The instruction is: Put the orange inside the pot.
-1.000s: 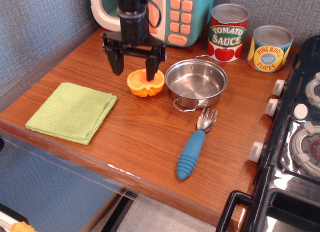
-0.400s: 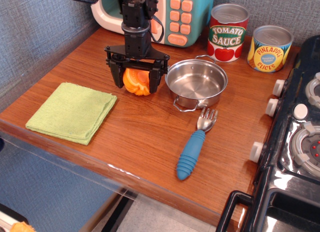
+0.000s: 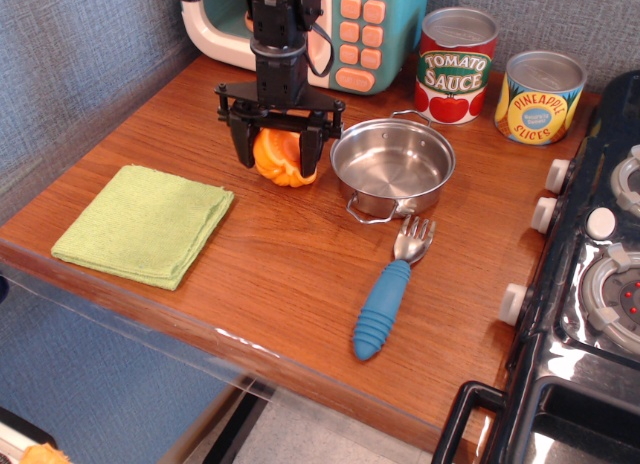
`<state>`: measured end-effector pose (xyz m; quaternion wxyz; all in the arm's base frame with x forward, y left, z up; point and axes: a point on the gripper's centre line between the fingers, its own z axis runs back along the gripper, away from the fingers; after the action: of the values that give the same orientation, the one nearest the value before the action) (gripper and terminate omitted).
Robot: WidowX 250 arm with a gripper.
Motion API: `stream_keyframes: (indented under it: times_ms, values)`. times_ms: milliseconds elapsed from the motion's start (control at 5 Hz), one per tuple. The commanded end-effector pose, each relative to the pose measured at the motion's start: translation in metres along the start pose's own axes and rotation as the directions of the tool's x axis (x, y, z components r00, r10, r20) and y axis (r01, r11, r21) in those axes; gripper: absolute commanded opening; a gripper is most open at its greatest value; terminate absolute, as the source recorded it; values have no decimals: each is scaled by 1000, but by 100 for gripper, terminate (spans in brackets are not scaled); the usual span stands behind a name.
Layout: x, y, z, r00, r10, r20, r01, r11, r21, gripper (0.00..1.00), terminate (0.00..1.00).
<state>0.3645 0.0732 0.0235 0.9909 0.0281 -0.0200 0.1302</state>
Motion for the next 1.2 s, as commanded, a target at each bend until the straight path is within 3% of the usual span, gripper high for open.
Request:
stream_keyframes:
  times_ms: [0, 200, 400, 600, 800, 1000]
  values:
    - [3, 4, 38, 995, 7, 103, -6, 1000, -11, 0, 0]
    - [4, -5, 70, 983, 5, 181, -2, 1000, -18, 0, 0]
    - [3, -27, 91, 975, -25, 219, 38, 998, -54, 0, 0]
    - [8, -60, 89, 976, -91, 197, 116, 986, -120, 0, 0]
    - [13, -81, 72, 980, -130, 149, 151, 979, -138, 0, 0]
    - [13, -85, 51, 987, -133, 89, 143, 982, -126, 100, 0]
